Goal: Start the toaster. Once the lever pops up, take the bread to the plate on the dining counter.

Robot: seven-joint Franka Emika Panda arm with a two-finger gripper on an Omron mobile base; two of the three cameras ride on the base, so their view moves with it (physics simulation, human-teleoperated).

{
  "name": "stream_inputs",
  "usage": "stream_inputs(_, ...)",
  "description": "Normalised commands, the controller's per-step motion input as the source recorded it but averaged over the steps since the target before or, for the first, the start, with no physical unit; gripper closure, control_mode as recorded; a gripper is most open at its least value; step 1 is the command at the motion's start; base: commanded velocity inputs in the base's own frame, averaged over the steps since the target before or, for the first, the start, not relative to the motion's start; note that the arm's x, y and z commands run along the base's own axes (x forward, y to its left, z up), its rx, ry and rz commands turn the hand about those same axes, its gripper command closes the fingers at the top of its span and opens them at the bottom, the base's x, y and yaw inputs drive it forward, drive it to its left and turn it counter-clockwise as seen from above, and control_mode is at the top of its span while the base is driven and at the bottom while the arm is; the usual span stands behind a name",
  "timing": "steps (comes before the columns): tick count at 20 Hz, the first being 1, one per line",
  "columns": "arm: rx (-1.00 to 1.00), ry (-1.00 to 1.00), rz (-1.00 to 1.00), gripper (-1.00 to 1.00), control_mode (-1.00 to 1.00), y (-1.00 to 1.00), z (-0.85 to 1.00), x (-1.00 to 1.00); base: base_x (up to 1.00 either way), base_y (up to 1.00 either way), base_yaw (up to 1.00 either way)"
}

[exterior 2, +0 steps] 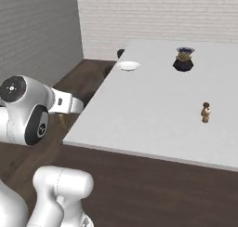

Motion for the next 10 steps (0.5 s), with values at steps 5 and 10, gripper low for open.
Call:
stream_inputs(5, 0.0, 0.0, 0.0, 1.0, 1.0, 0.0, 0.0, 0.0, 0.66, 1.0, 0.04)
stream_inputs(10, 0.0, 0.0, 0.0, 1.0, 1.0, 0.0, 0.0, 0.0, 0.77, 1.0, -0.09)
